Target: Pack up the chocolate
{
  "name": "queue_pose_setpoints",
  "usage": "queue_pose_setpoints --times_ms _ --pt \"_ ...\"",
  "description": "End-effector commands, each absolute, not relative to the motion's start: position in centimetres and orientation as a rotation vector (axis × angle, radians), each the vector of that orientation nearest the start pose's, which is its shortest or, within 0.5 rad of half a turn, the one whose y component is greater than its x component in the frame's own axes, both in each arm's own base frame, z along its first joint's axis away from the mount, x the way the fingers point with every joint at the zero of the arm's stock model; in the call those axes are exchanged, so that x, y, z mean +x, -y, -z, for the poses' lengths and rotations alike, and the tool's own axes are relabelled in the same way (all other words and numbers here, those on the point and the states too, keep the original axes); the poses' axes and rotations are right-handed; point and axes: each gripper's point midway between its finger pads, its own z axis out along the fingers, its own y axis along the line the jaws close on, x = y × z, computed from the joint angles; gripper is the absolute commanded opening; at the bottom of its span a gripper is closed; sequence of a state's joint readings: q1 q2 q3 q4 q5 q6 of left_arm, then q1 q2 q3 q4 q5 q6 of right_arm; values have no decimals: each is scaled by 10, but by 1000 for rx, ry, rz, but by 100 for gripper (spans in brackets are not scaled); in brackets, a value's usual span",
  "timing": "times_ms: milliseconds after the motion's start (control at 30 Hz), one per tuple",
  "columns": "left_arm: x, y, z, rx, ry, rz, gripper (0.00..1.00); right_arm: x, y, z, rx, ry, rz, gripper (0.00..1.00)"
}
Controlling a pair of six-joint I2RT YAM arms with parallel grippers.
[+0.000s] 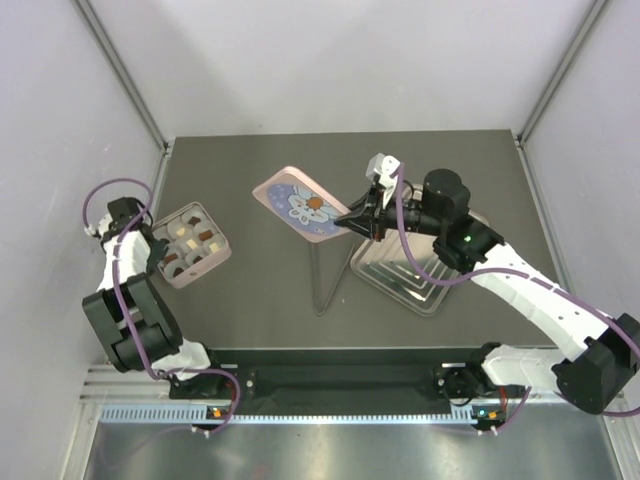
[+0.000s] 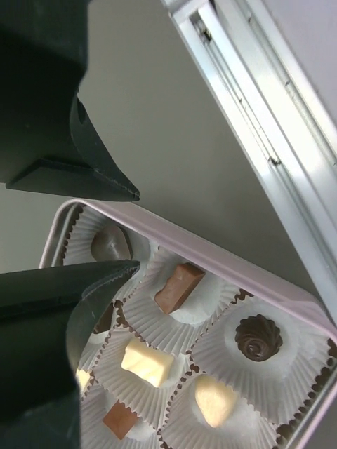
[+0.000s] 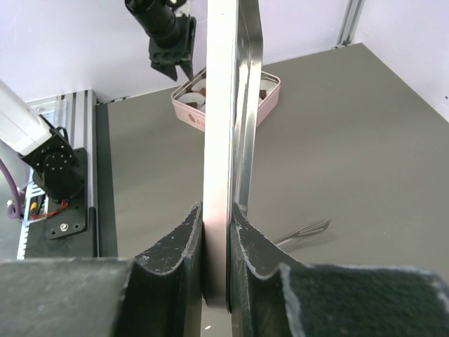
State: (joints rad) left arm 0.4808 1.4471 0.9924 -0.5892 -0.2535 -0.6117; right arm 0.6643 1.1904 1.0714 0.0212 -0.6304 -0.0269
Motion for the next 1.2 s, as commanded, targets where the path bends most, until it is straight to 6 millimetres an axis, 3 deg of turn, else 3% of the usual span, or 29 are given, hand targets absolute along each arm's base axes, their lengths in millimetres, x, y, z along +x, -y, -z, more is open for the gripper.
queue_pose_setpoints --times_ms 0,367,600,733,967,1167 --pt "298 -171 -82 -1422 -2141 -215 43 235 -312 -355 -1022 -1299 -964 0" --pt "296 -169 -64 -1397 -2203 -218 25 239 -314 -351 -1021 -1314 -955 0" --pt "305 -151 -57 -1365 -2264 -74 11 244 -316 -346 -1002 -1343 -958 0" --pt "313 -131 -56 -1308 -2276 36 0 255 -316 -345 -954 -1378 -941 0" --pt "332 -76 -66 -1097 -2360 171 0 275 -322 -342 -840 -1467 -957 0" --pt "337 -43 -75 -953 -2408 251 0 293 -329 -337 -745 -1513 -980 0"
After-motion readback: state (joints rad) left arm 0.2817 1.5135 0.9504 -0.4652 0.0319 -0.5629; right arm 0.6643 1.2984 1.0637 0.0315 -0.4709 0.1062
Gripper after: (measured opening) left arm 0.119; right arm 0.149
